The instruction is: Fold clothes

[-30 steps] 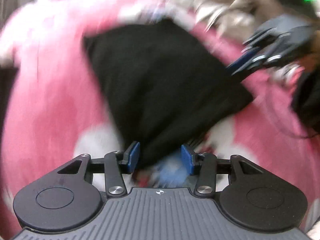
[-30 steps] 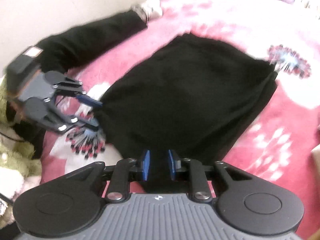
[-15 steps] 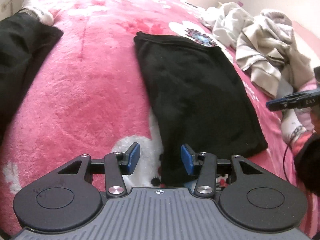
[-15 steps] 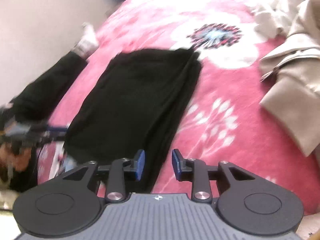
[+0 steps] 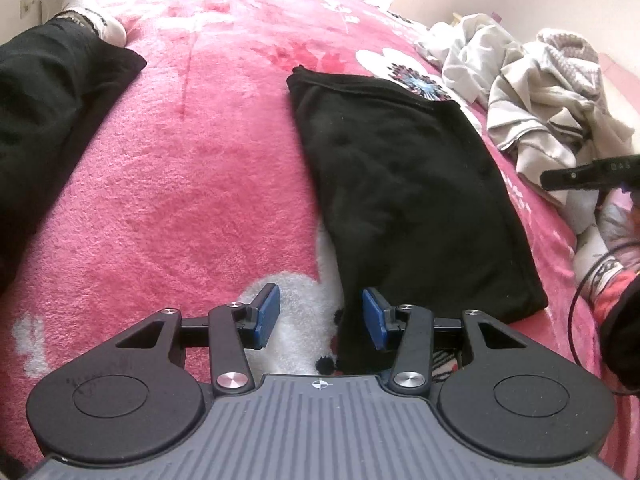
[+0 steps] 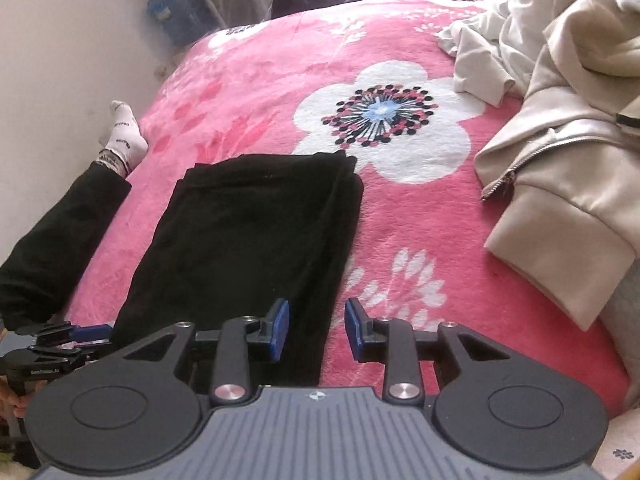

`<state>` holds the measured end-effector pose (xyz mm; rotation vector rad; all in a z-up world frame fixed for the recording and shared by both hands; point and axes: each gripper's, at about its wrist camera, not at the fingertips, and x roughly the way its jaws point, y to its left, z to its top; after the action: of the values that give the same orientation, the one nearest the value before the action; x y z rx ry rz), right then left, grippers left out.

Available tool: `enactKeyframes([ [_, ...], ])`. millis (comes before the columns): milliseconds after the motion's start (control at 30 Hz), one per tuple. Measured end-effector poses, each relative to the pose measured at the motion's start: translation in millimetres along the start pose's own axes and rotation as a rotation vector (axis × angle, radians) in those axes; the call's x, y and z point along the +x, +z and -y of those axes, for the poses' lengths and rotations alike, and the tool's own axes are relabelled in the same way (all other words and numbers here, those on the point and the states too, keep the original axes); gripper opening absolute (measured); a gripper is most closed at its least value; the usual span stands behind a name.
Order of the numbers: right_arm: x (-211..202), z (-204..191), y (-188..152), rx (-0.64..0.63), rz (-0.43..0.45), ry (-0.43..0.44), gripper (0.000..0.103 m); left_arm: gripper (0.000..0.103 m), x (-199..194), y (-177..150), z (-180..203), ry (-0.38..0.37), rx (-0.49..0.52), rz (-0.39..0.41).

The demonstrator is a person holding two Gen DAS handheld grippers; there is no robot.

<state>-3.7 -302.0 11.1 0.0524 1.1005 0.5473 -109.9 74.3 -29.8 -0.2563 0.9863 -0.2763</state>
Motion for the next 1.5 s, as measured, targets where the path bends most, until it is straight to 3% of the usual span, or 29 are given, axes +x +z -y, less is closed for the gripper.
enactKeyframes([
  [1500, 19, -7, -4, -0.071, -0.043, -0.033, 0.033, 0.048, 4, 1, 6, 0.024, 0.033, 0.009],
])
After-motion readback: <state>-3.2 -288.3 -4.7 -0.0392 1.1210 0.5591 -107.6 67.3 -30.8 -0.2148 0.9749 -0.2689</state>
